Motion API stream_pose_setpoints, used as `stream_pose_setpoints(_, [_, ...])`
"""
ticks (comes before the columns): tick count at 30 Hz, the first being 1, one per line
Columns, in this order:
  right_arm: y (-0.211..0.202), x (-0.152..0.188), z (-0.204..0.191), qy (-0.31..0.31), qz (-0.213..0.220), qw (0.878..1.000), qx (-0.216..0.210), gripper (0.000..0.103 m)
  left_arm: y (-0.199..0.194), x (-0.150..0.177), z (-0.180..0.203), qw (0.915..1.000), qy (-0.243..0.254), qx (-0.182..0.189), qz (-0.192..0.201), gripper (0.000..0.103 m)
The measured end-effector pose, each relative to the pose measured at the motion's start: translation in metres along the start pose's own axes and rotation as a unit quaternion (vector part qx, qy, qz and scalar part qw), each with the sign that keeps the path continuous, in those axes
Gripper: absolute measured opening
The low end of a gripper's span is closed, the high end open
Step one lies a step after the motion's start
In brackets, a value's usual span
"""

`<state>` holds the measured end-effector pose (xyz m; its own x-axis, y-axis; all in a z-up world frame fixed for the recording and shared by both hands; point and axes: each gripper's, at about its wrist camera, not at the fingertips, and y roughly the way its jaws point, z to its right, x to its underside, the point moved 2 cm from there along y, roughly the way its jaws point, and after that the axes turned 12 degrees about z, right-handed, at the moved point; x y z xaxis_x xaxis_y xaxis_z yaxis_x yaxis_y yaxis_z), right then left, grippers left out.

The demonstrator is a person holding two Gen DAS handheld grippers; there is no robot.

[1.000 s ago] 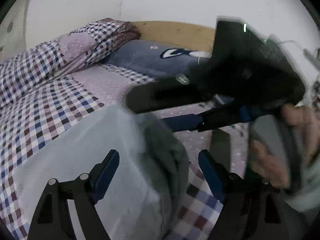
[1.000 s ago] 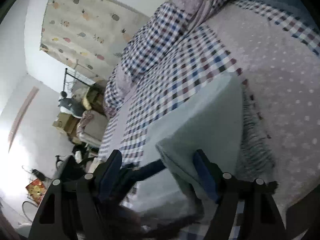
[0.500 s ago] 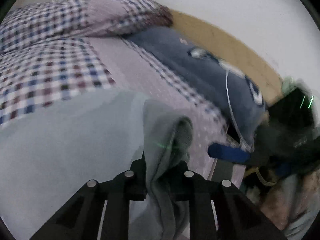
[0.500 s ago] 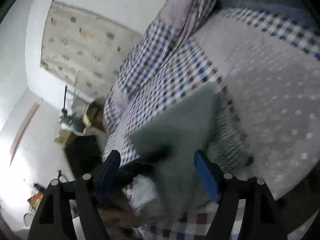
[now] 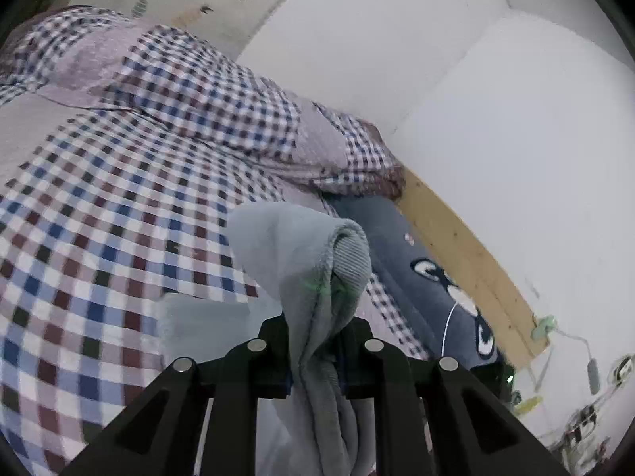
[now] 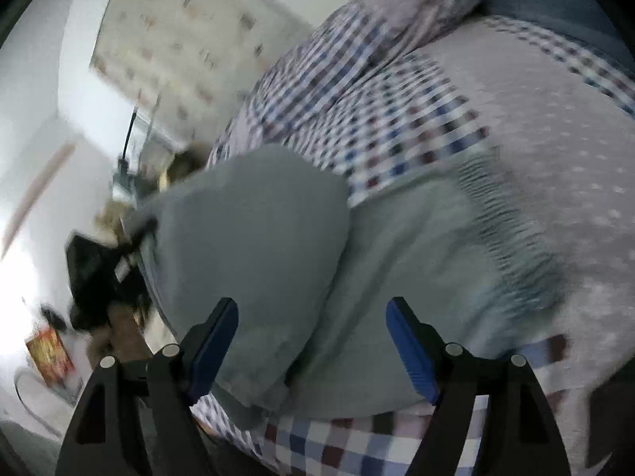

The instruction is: Fold clothes

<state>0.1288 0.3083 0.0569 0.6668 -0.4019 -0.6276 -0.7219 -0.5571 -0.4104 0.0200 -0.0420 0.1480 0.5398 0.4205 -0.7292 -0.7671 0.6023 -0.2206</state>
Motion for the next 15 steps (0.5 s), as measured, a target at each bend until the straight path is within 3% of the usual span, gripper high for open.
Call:
stream_pose_setpoints(6, [0.041,0.026,-0.043,-0.056,-0.049,0.997,-0.016,0.081,-0.081,-0.024,-0.043,0.9958,-0.025,-0.027,0.084,0.014])
stream_pose_setpoints(9, [0.055,0.04,-0.058,-0.083,-0.068,0.994,-0.012,0.081,-0.136,-0.034,-0.075,0.987,-0.044,-0.057,0.144,0.014])
stream_pose_setpoints(11, [0.064,0.051,-0.067,-0.104,-0.082,0.991,-0.005,0.081,-0.177,-0.029,-0.104,0.9777,-0.053,-0.104,0.175,0.014])
stream_pose_setpoints(13, [0.073,0.062,-0.076,-0.124,-0.097,0.988,0.002,0.081,-0.209,-0.016,-0.14,0.9697,-0.092,-0.147,0.172,0.014])
stream_pose_setpoints(15, [0.08,0.08,-0.086,-0.169,-0.115,0.979,0.016,0.081,-0.22,0.001,-0.167,0.9649,-0.122,-0.189,0.137,0.014])
